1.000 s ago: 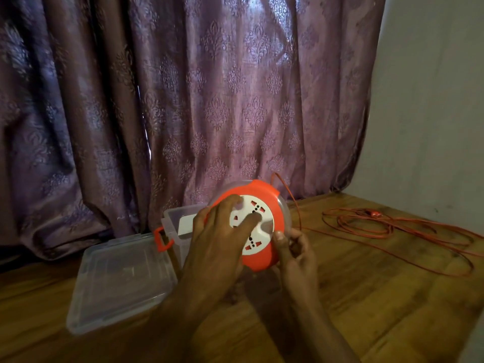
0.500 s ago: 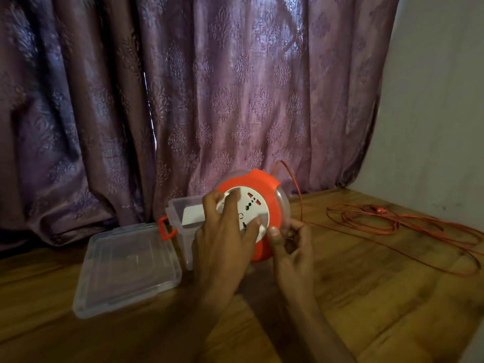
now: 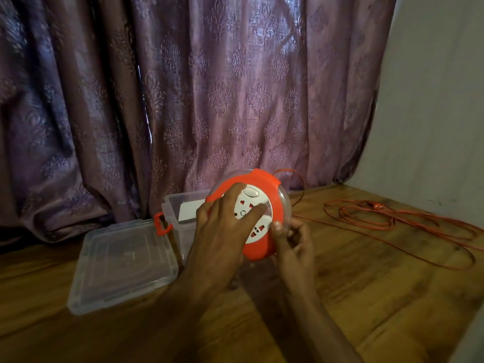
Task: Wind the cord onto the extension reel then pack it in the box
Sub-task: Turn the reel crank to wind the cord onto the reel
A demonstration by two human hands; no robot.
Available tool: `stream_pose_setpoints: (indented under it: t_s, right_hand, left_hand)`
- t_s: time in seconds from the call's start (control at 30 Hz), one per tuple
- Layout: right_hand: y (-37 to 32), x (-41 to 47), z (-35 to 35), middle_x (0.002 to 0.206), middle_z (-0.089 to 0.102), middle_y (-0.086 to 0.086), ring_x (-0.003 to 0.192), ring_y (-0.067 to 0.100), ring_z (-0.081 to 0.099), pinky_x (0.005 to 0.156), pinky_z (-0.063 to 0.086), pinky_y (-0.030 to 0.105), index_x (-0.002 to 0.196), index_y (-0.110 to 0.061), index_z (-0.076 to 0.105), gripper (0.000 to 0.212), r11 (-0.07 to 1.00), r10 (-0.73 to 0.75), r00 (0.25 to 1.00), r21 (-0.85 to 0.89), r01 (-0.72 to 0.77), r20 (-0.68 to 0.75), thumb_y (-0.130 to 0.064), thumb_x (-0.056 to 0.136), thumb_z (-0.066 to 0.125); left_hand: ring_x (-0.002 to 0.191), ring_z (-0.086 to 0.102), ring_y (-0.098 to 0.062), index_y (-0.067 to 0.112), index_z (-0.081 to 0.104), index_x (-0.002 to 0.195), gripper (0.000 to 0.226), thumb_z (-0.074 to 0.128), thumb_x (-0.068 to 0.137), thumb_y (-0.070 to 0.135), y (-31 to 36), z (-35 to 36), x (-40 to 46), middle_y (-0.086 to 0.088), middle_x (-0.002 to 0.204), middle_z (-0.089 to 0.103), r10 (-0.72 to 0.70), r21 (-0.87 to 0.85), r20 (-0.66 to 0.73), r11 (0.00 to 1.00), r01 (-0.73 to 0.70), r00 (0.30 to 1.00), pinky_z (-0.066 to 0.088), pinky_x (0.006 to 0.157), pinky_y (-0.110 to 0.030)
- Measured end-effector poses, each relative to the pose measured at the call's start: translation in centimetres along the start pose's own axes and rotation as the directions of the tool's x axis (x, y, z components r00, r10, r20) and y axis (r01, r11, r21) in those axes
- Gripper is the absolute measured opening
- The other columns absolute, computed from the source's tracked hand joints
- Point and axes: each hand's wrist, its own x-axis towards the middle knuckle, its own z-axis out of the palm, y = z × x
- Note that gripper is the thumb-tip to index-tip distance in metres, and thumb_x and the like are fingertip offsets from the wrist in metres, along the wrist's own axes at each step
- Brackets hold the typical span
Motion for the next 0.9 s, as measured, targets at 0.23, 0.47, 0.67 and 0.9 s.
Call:
stream_pose_setpoints:
  t_s: [0.23,0.47,0.67,0.9]
  right_hand:
    - [-0.3,0.4,-0.7,0.116,0.066,0.025,0.11,0.042,0.066,0.093,0.054,0.063,0.118,-0.003,0.054,0.029,0.999,0.028,0.999,-0.015,-0.029,-0.046,-0.017,0.095,0.065]
    - [-1.0,-0.5,-0.3,0.113,0.068,0.013,0.103,0.031,0.068,0.091,0.059,0.048,0.115,-0.007,0.056,0.025,0.998,-0.057,0.998,-0.011,0.057,-0.007,-0.015,0.093,0.065]
    - [-1.2,-1.7,0.5,0.096,0.069,0.0,0.08,-0.001,0.064,0.071,0.053,0.014,0.102,-0.019,0.059,0.023,0.983,-0.174,0.979,-0.042,0.18,0.106,-0.029,0.083,0.067]
    - [-1.0,-0.6,0.1,0.099,0.069,0.01,0.088,0.01,0.064,0.083,0.057,0.033,0.103,-0.015,0.06,0.033,0.989,-0.145,0.989,0.024,0.144,0.035,-0.035,0.078,0.068]
  left_hand:
    - [0.089,0.065,-0.018,0.032,0.053,0.111,0.024,0.05,0.087,0.032,-0.1,0.0,0.5,0.01,0.101,0.067,-0.371,-0.362,-0.087,0.876,0.318,0.925,0.049,0.076,-0.036]
    - [0.098,0.063,-0.016,0.039,0.042,0.138,0.058,0.051,0.084,0.057,1.5,-0.4,0.6,0.013,0.092,0.067,-0.407,-0.385,-0.044,0.85,0.36,0.913,0.051,0.084,-0.04]
    - [0.105,0.06,-0.026,0.028,0.049,0.133,0.068,0.058,0.077,0.064,1.0,-1.2,1.2,-0.003,0.111,0.065,-0.52,-0.404,-0.017,0.785,0.47,0.854,0.048,0.084,-0.038]
    - [0.114,0.051,-0.032,0.036,0.061,0.121,0.057,0.028,0.075,0.03,1.9,-2.0,0.6,-0.005,0.128,0.053,-0.051,0.009,-0.092,0.999,0.052,0.995,0.043,0.08,-0.044]
